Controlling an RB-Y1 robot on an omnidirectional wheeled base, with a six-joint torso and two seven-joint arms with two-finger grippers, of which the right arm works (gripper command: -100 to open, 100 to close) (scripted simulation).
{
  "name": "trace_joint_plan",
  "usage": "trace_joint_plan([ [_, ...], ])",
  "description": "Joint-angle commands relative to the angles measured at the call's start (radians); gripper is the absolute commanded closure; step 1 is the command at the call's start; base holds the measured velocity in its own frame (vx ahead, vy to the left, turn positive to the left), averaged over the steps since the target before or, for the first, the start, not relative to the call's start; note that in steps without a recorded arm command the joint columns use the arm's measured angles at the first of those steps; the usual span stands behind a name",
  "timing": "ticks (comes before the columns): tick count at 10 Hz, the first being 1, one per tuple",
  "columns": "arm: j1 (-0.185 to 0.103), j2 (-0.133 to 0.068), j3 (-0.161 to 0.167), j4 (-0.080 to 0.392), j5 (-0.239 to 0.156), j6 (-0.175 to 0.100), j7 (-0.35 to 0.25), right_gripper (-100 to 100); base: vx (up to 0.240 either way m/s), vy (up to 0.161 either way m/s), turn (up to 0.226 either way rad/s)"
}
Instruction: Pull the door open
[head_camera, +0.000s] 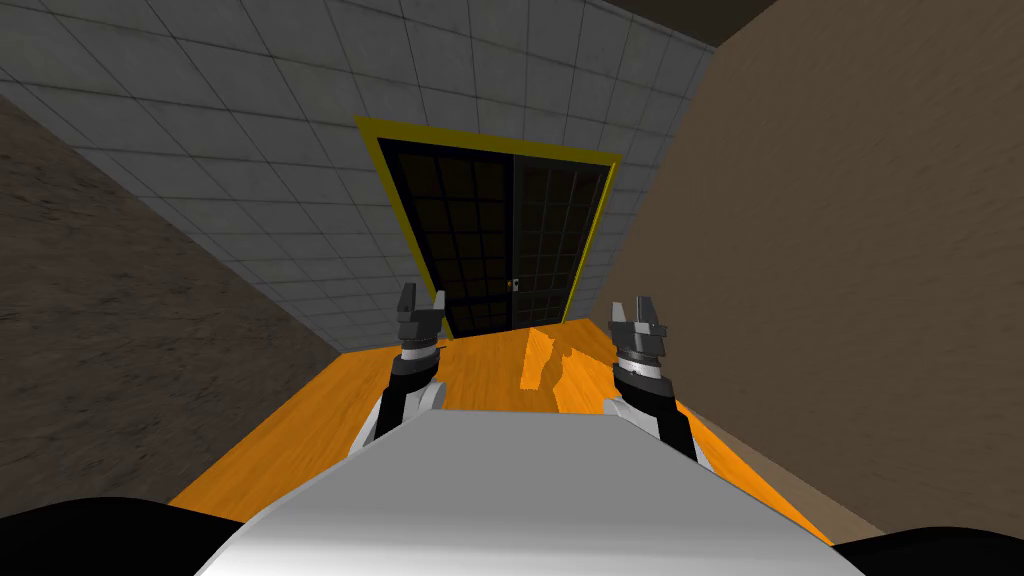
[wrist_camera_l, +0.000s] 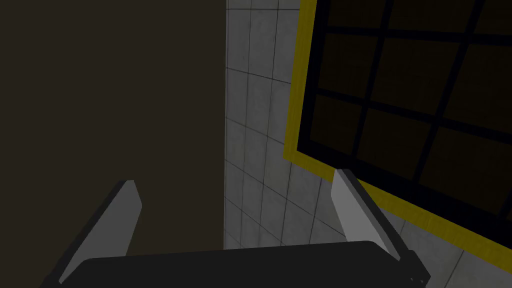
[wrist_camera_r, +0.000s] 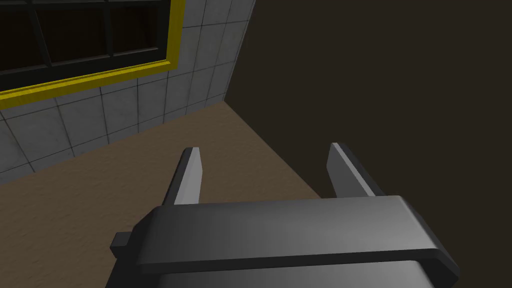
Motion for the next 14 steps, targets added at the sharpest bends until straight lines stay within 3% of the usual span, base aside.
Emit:
trace_joint_plan([
  [1, -0.008, -0.006, -0.005, 0.032, 0.011, -0.007, 0.025, -100, 0.047, -0.012, 0.036],
  [14, -0.078, -0.041, -0.052, 0.308, 0.108, -0.07, 0.237, -100, 0.121, 0.026, 0.027],
])
